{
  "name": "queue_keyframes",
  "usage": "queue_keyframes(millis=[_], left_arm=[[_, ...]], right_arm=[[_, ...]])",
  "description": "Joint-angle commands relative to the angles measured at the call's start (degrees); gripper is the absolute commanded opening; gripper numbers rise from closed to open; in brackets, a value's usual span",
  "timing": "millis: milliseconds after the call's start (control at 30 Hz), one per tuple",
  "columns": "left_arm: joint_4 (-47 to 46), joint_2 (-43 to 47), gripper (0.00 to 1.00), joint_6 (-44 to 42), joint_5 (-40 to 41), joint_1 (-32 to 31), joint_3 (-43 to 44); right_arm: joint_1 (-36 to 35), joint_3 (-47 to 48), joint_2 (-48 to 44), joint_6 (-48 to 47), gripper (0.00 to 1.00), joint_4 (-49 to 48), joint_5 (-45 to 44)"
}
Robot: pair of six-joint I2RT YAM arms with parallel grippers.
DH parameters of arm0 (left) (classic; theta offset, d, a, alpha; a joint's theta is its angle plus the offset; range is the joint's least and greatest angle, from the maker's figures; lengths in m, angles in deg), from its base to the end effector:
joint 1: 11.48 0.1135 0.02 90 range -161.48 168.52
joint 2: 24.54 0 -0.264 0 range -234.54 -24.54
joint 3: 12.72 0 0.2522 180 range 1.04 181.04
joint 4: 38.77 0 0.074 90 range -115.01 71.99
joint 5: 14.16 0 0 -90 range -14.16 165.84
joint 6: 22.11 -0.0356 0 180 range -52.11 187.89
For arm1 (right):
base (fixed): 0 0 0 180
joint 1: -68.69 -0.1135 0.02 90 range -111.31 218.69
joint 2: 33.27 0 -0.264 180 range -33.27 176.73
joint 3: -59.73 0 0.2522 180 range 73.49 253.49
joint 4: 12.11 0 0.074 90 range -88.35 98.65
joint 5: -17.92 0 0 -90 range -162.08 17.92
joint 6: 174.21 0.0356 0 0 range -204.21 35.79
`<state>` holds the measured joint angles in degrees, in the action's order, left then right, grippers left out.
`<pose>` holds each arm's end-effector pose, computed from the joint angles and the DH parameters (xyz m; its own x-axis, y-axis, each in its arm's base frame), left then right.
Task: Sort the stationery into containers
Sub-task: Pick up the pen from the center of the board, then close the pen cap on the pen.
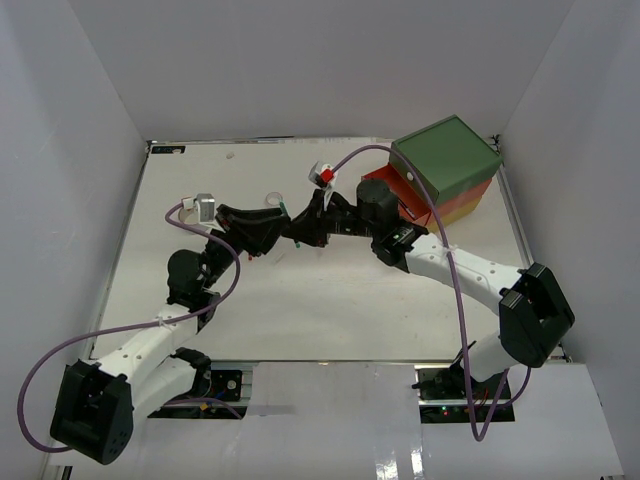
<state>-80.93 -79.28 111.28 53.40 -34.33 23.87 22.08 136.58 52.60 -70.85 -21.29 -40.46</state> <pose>0.1835 -0.0921 0.2940 -0.1948 -0.6069 -0.7705 0.7519 0.4120 -0.5147 0.2299 0.2703 0.3376 -0.2243 0.0491 -0.9733 -0.9529 0.1980 0.2296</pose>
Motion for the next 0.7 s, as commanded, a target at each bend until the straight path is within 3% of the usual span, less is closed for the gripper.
queue_keyframes(millis=[0,100,267,433,567,667], left_arm=[[4.31,2.79,0.60,-1.38,1.16,-0.35,0.19],[13.62,5.07,0.80,-4.54,3.88,-0.35,2.39],[33.27,6.75,0.97,-9.99,10.65,-0.35,9.05],[52.64,1.93,0.98,-17.36,16.10,-0.35,18.81],[71.16,-9.82,0.98,-20.98,18.92,-0.35,27.78],[76.30,-15.20,0.96,-21.60,19.01,-0.26,31.39]], right_arm=[[1.43,-2.52,-1.93,-0.88,0.08,0.16,-1.64],[3.18,-4.02,-3.59,-2.64,0.08,3.67,-4.01],[5.56,-7.71,-7.81,-6.68,0.08,11.06,-11.21],[8.02,-12.10,-13.25,-9.75,0.08,17.91,-16.48],[8.38,-16.67,-17.83,-10.73,0.08,19.95,-18.17],[8.38,-18.79,-20.73,-10.73,0.08,20.39,-18.17]])
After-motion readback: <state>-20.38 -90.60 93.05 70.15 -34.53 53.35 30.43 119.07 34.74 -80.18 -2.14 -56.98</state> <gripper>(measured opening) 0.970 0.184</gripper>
